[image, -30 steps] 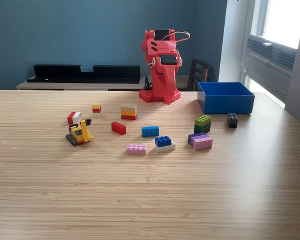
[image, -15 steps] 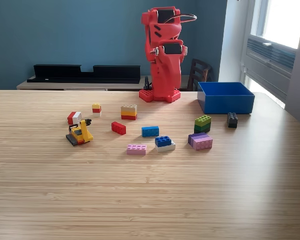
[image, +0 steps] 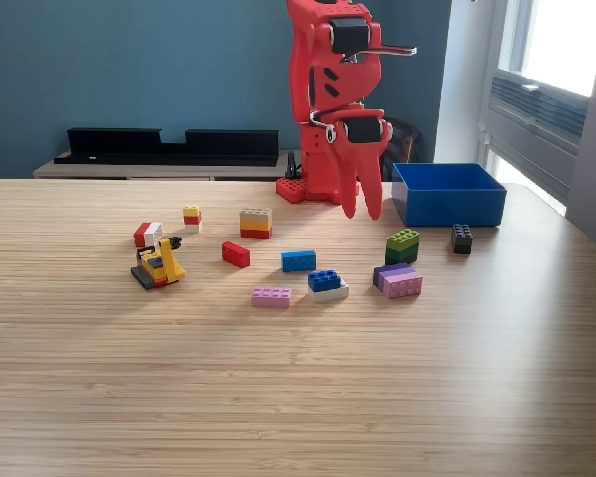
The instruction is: Grasp a lego block and put it in the bin.
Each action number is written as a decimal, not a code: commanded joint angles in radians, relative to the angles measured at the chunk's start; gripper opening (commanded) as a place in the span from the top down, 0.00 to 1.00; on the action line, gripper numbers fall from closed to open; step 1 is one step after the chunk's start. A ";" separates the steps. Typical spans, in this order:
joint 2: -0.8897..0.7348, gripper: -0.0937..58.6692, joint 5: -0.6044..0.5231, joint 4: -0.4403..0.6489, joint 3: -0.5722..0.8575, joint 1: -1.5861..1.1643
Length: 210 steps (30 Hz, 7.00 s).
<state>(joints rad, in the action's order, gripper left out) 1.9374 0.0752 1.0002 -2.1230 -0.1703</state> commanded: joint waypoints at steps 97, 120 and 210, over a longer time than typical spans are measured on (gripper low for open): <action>-0.064 1.00 -0.279 0.640 0.488 -1.095; -0.324 0.49 -0.186 0.634 0.634 -1.164; -0.324 1.00 0.020 0.336 0.611 -0.345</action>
<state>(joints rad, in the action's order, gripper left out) 1.5984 0.0245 1.3453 -1.5202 -0.4510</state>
